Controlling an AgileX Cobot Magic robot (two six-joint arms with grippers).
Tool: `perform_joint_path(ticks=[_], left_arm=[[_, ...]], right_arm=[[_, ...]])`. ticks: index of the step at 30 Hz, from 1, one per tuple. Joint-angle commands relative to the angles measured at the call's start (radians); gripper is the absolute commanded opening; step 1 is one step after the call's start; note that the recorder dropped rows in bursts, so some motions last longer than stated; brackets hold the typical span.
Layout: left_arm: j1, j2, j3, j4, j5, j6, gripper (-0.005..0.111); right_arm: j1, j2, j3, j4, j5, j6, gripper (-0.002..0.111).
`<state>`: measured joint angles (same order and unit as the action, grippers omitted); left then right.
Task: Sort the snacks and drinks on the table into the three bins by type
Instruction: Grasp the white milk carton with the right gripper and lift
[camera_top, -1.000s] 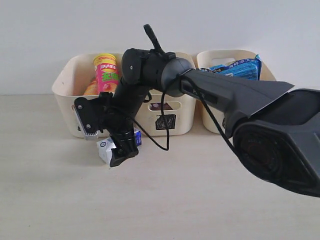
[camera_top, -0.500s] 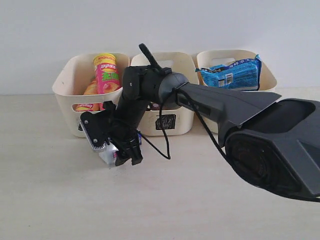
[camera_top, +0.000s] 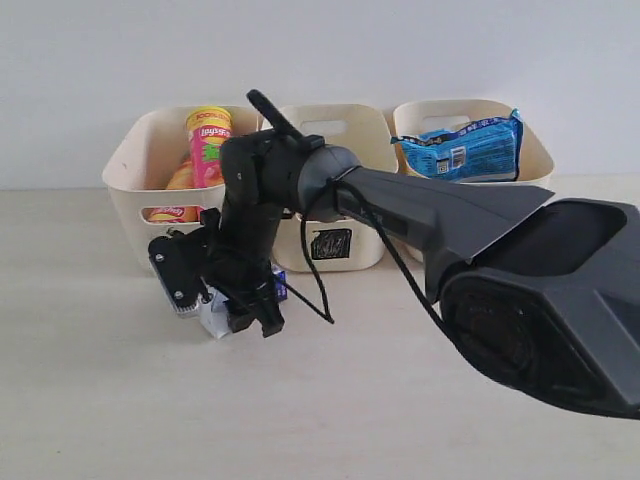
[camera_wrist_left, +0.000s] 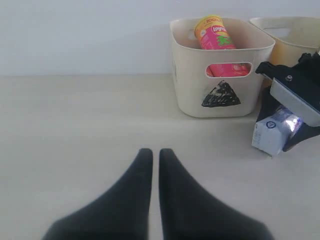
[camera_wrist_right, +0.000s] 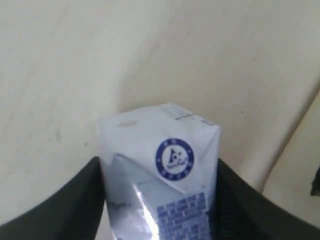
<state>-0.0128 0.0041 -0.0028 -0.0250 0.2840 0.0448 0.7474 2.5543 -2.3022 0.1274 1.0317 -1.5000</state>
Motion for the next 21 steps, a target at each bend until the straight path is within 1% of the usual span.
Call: perform_joint_path(ticks=[1, 10, 15, 18, 21], left_arm=[[0.002, -0.004, 0.003, -0.001, -0.004, -0.006, 0.004], [0.002, -0.004, 0.003, -0.001, -0.004, -0.006, 0.004], [0.002, -0.004, 0.003, -0.001, -0.004, -0.006, 0.004], [0.002, -0.004, 0.003, -0.001, -0.004, -0.006, 0.004], [0.002, -0.004, 0.003, -0.001, -0.004, -0.006, 0.004]], right_arm=[[0.041, -0.062, -0.001, -0.049, 0.042, 0.129, 0.000], [0.051, -0.182, -0.001, -0.046, 0.189, 0.328, 0.000], [0.051, -0.236, 0.001, -0.044, 0.189, 0.409, 0.000], [0.051, -0.282, 0.047, -0.042, 0.189, 0.438, 0.000], [0.051, -0.352, 0.143, -0.054, 0.189, 0.499, 0.000]])
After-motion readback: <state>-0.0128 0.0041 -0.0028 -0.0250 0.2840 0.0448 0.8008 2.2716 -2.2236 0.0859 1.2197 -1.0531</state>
